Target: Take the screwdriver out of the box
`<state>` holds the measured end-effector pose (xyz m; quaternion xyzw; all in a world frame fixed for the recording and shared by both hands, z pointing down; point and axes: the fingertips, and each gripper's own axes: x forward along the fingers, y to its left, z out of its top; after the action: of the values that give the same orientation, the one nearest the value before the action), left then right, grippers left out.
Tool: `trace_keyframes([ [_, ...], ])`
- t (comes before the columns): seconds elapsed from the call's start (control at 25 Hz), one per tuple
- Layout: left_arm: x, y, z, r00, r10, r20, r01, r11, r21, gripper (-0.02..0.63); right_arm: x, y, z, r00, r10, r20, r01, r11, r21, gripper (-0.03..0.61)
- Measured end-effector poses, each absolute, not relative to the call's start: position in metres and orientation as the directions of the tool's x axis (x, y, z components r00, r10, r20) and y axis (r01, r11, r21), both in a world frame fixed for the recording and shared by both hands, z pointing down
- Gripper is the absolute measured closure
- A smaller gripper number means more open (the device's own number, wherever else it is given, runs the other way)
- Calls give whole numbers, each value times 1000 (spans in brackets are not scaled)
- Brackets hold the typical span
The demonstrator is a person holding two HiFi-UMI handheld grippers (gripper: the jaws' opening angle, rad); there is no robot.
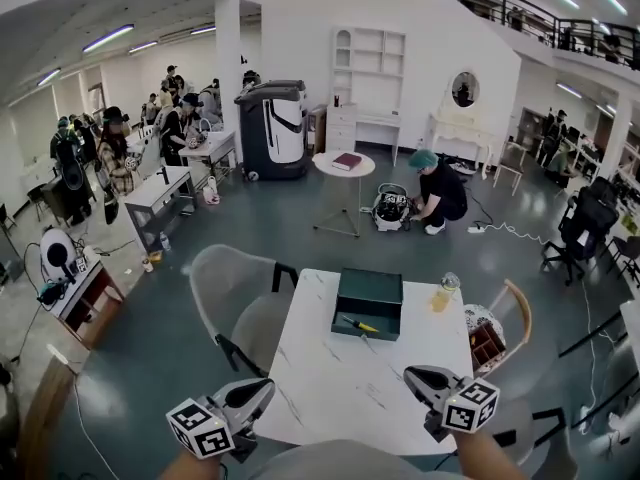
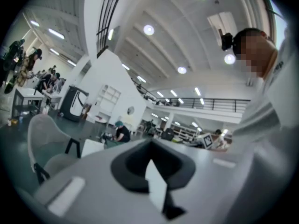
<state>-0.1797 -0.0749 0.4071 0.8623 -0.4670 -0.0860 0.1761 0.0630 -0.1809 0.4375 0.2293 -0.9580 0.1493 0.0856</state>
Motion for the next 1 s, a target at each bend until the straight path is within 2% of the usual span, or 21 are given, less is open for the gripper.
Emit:
trace_keyframes([
  [0.28, -124, -149, 408, 494, -870, 10, -796, -447, 408, 615, 113, -256, 443, -900, -367, 235, -421, 874, -245, 571],
  [0.6, -83, -206, 416, 465, -883, 64, -825, -406, 394, 615, 143, -312, 457, -921, -323, 220, -374, 891, -257, 571],
  [1.0, -84, -259, 423, 523, -847, 94, -810, -460, 365, 615, 140, -347, 465, -903, -365, 226, -417, 871, -258, 571],
])
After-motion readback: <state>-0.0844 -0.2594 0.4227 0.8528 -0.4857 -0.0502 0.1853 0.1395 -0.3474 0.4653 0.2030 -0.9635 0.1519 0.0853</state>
